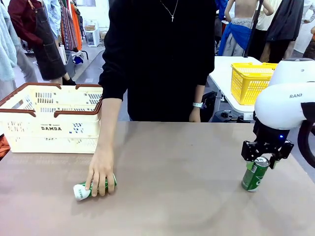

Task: Place the drinks into the Shopping basket.
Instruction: Pick up one drink and place it into the Shopping basket.

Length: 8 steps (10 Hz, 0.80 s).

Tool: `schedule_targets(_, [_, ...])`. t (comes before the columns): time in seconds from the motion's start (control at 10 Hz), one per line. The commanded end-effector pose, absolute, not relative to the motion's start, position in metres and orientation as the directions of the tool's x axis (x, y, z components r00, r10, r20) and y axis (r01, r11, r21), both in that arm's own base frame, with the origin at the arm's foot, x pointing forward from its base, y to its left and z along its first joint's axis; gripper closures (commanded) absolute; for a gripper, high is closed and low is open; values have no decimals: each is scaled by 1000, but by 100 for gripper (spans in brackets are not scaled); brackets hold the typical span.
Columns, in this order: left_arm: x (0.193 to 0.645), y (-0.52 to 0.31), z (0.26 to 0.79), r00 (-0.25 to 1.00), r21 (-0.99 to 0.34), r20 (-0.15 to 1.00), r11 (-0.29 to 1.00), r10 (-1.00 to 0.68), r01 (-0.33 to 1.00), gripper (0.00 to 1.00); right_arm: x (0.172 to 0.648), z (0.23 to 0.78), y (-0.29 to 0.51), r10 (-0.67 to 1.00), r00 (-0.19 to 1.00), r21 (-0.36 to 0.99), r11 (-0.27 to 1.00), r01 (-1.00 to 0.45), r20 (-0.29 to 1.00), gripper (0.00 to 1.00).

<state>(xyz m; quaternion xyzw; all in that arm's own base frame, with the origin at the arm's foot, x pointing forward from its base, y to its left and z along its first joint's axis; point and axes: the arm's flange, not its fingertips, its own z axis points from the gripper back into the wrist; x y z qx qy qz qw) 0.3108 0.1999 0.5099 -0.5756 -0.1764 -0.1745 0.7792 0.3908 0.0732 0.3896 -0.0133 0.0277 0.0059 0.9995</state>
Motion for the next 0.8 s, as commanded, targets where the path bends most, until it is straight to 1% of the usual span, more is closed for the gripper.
schedule_targets(0.0, [309, 199, 510, 874, -831, 481, 284, -68, 479, 0, 392, 388, 80, -3, 1000, -62, 998, 1, -21, 100])
schedule_targets(0.5, [309, 199, 510, 874, -831, 481, 284, -68, 479, 0, 386, 396, 84, -2, 1000, -67, 998, 1, -20, 100])
schedule_targets(0.7, [309, 199, 510, 874, -831, 481, 284, -68, 479, 0, 380, 428, 98, -19, 1000, -30, 999, 19, -21, 100])
